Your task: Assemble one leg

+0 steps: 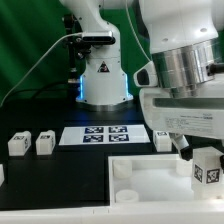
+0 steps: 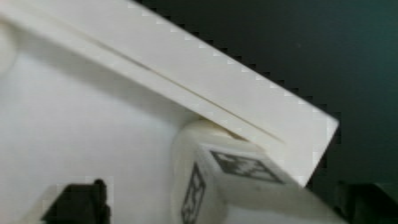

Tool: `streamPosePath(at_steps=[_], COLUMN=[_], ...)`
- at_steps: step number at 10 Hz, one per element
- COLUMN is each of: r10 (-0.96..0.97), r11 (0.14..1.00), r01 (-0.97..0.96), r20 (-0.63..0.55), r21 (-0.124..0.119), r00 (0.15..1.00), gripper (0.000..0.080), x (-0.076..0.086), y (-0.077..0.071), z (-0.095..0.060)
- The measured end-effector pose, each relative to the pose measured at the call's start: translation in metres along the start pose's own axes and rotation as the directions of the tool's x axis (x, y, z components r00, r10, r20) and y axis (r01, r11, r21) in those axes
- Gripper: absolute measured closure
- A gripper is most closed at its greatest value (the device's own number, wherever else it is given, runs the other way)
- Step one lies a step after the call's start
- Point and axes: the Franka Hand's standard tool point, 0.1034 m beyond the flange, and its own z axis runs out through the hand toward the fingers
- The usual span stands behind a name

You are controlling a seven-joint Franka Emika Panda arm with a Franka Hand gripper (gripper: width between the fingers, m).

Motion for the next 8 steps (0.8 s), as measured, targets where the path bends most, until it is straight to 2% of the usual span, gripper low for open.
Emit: streamPosePath(at_steps=[1,4,5,6,7,8], r10=[-0.168,-0.444,-0.534,-0.668,-0.767,-0.795], r11=[0.986,0.896,0.845,0.741,0.637,0.602], r01=[0.168,0.443,0.534,0.668,0.765,0.793], r20=[-0.002,-0.003,0.007,0.022,0.026,0.021], r21=[-0.014,-0.019,-0.035,-0.072,-0.094,-0.097], r00=[0.986,0.896,0.845,0.743,0.642,0.606], gripper=[0.0154,0.0151,0.0151,0.0151,0.0151,0.0151], x=[-0.0015,0.0019,0.0007,0.0001,0.0017,0.0018], y=[-0.0019,0.0004,0.0006,-0.0030,-0.0067,-0.0080], z=[0.0002,0.0004,0.0004,-0.0016,-0.0034,-0.0034])
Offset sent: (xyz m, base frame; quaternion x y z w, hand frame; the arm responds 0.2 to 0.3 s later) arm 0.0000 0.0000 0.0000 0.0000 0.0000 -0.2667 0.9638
